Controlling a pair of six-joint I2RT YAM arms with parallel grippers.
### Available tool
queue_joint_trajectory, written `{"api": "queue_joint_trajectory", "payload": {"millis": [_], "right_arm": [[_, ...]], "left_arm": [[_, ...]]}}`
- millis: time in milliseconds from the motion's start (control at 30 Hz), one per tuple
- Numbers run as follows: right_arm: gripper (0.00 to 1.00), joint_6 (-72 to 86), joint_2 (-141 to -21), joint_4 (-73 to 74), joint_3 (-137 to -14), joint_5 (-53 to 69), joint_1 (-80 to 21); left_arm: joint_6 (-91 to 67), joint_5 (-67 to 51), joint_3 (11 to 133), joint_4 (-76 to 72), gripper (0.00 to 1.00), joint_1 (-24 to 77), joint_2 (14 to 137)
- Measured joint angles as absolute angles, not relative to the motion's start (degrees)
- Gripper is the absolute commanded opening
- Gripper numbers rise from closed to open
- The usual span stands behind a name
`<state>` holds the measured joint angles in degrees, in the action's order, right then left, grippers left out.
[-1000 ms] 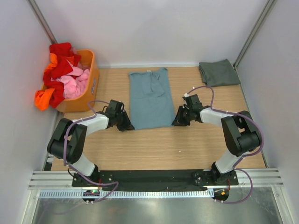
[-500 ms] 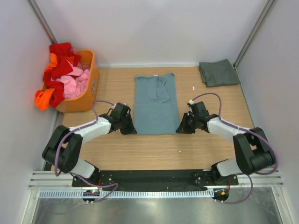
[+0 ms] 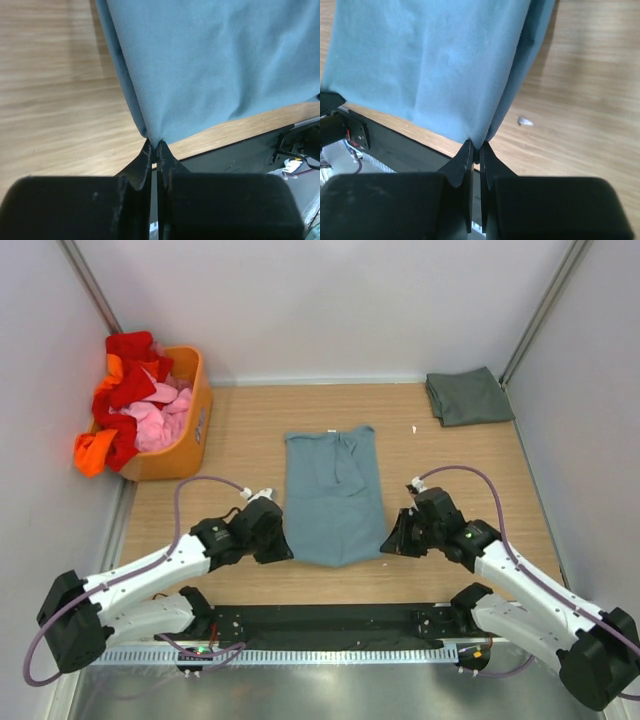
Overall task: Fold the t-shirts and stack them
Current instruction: Fold the tshirt
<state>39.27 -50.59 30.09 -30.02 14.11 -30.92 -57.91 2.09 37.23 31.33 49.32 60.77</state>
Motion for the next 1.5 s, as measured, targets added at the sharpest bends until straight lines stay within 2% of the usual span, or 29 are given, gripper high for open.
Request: {"api": "queue_joint_trajectory", "payload": {"millis": [133,267,433,667,867,1233,1267,1300,1333,1367,1400,1500], "right_arm": [[0.01,42.0,-47.5,36.3,-32.8,10.7,-32.5],[0.01,42.6,-47.7,40.9,-41.0,7.2,-32.7],[0.01,41.6,-53.7,43.5,-53.4,2.1,-32.7],[0.01,37.8,-66.7,44.7,-62.9,-2.8,-31.4],[0.01,34.3,-76.6,43.1,-68.9,-1.7,-26.5],[0.01,29.6,-95.9,41.6,-83.8,1.8,-20.7],[0.09,29.4,-98.5,41.7,-86.2,2.3,-20.0],[0.53,29.1,-102.0,41.9,-89.3,2.7,-19.0],[0.67,28.9,-105.7,42.0,-93.1,3.2,-18.1],[0.74,28.6,-109.1,42.6,-97.1,3.6,-17.3],[0.88,28.1,-114.5,43.6,-103.4,4.4,-16.1],[0.98,26.0,-129.2,45.3,-122.3,6.6,-13.2]], "left_arm": [[-59.7,4.7,39.0,38.1,0.0,49.9,56.1],[-59.6,7.9,45.3,44.1,0.0,49.9,55.4],[-57.7,11.8,54.4,48.7,0.0,49.8,58.4],[-51.1,12.8,65.7,50.9,0.0,43.3,68.7],[-45.6,8.9,74.4,49.7,0.0,34.4,79.2],[-39.0,3.8,89.7,50.0,0.01,26.2,98.5],[-38.4,3.1,93.2,50.3,0.05,25.1,101.8],[-37.7,2.6,96.6,50.3,0.32,24.2,105.3],[-36.7,1.8,100.4,50.5,0.52,23.2,108.9],[-35.8,0.8,104.9,50.5,0.64,22.1,113.0],[-35.3,-0.5,110.6,51.7,0.72,20.9,117.9],[-35.0,-2.8,130.9,57.2,0.75,17.8,132.7]]}}
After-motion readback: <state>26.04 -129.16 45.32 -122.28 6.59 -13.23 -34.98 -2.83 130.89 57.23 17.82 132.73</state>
